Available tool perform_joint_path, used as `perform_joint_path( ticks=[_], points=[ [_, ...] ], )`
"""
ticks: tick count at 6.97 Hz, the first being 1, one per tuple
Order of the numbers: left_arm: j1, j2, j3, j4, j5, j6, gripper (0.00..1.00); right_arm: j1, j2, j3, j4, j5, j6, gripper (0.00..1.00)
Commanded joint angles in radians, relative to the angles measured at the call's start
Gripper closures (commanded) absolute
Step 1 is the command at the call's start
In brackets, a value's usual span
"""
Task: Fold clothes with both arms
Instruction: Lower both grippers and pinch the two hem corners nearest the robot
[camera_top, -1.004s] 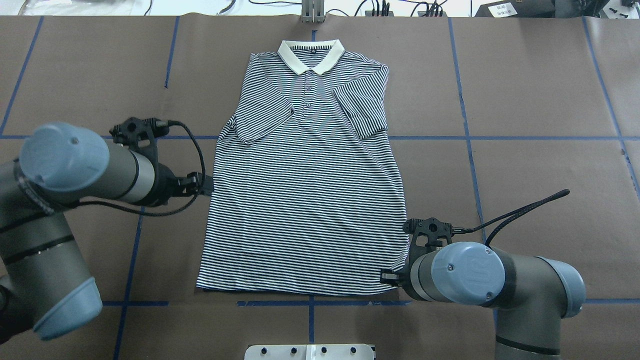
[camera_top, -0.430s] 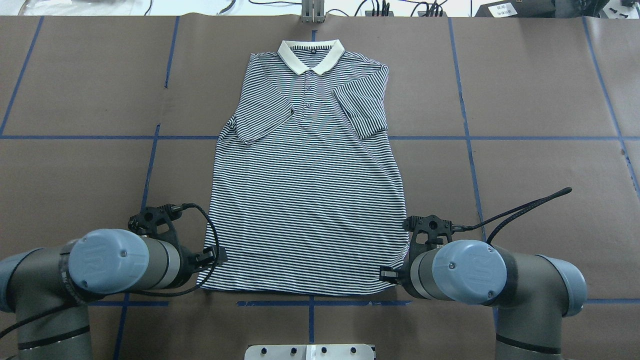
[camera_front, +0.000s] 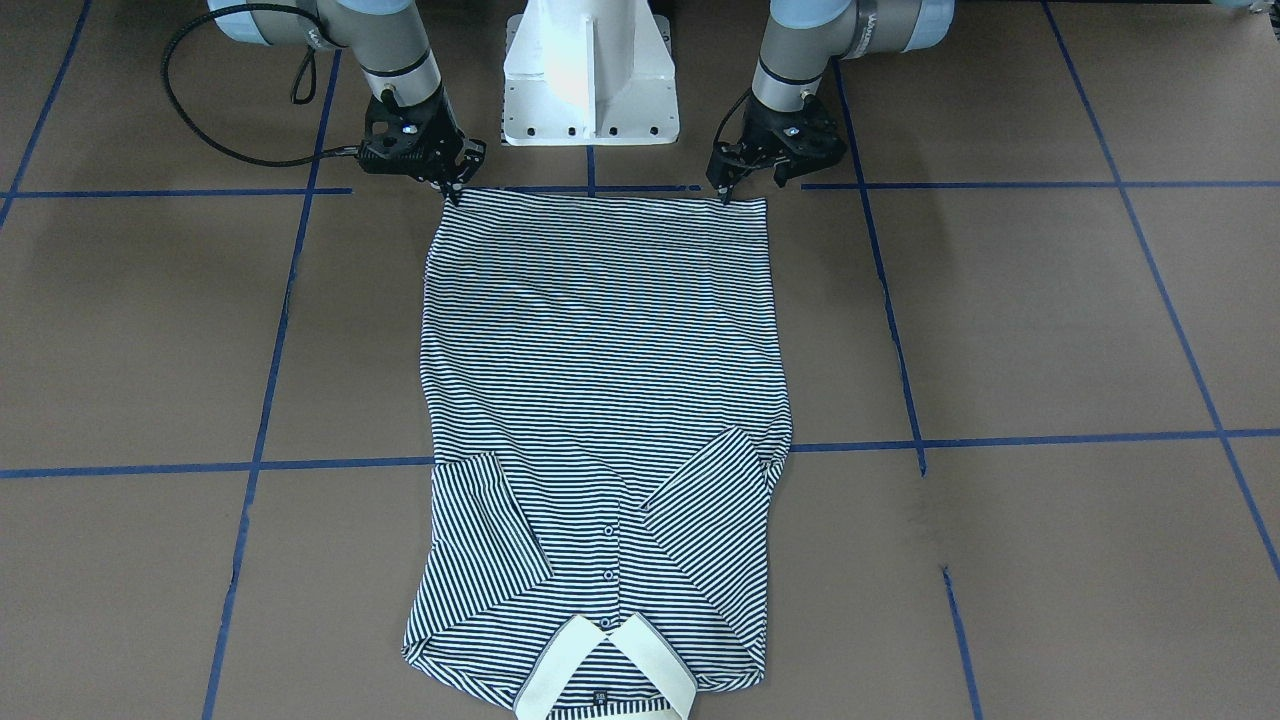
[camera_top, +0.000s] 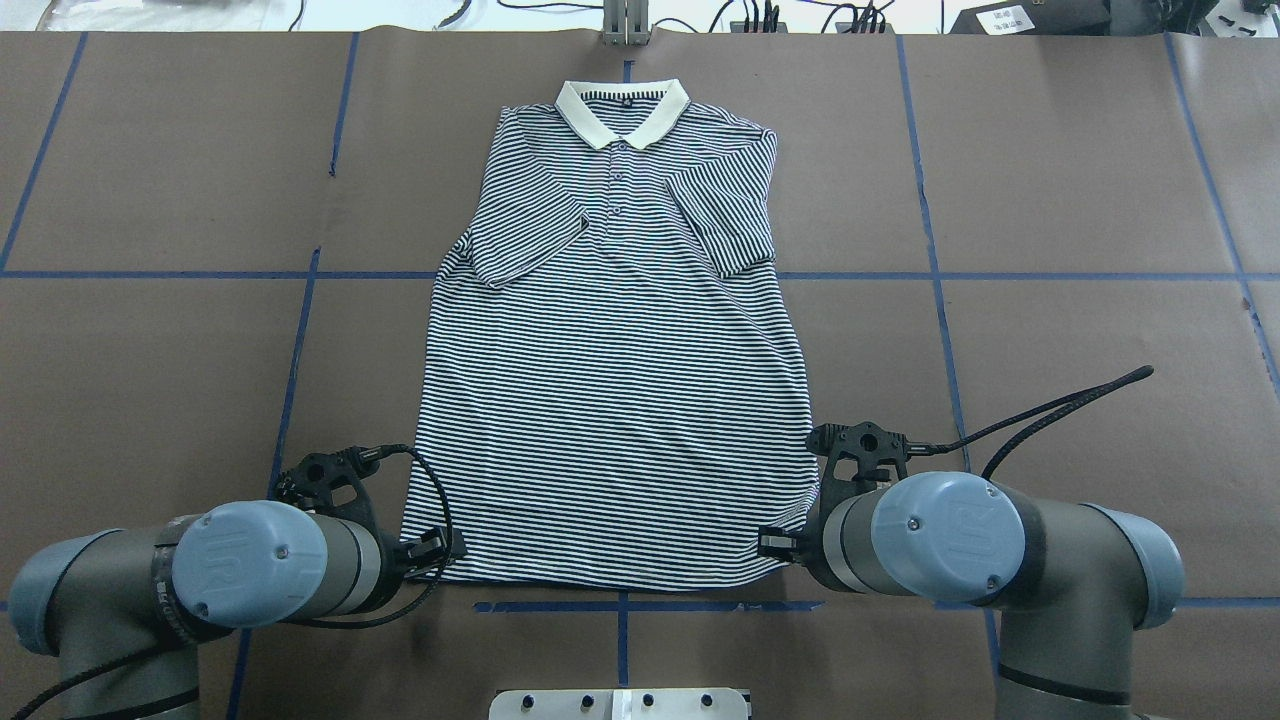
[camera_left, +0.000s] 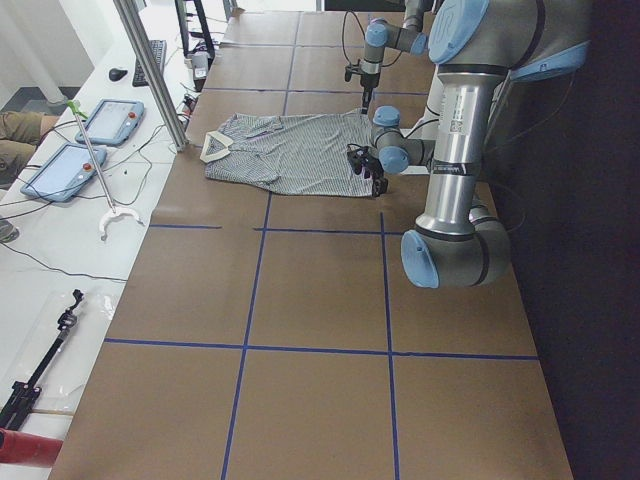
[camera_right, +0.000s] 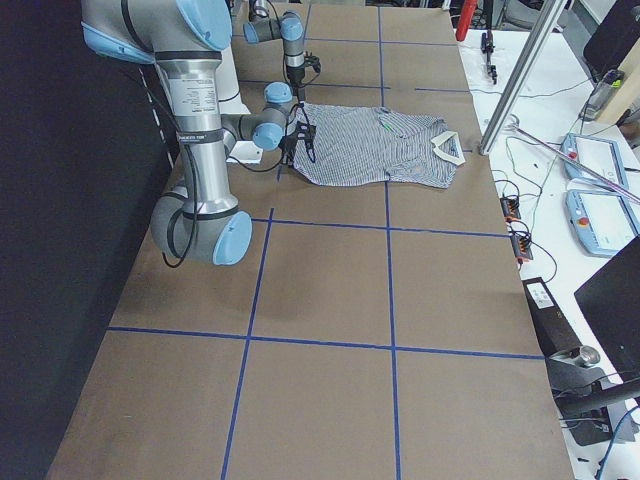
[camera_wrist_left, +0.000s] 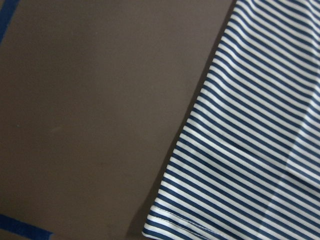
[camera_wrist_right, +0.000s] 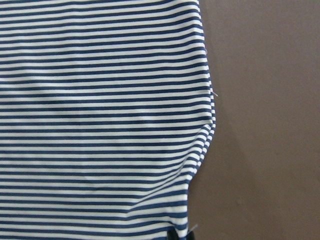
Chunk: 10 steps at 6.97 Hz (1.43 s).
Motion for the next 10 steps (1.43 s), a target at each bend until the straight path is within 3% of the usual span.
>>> perform_joint_path(
  ticks=[1,3,4,5,7,10],
  points=[
    [0.002,-0.007,0.035,-0.001,0.004,0.004,0.06,0.007,-0.001,0.003,-0.001,0.003,-0.002,1.0],
    [0.002,-0.007,0.038,-0.001,0.002,0.004,0.12,0.007,0.0,0.005,-0.001,0.006,-0.004,1.0],
    [0.002,-0.007,0.038,-0.001,0.002,0.002,0.3,0.009,0.0,0.006,-0.001,0.008,-0.002,1.0],
    [-0.001,-0.007,0.038,0.001,0.002,0.002,0.63,0.009,0.0,0.011,-0.001,0.008,-0.002,1.0],
    [-0.007,-0.009,0.034,0.001,0.002,-0.004,1.0,0.009,0.0,0.011,-0.001,0.009,-0.002,1.0],
    [-0.015,-0.019,0.005,0.002,-0.002,-0.007,1.0,0.013,-0.001,0.015,-0.001,0.018,-0.002,1.0]
  ],
)
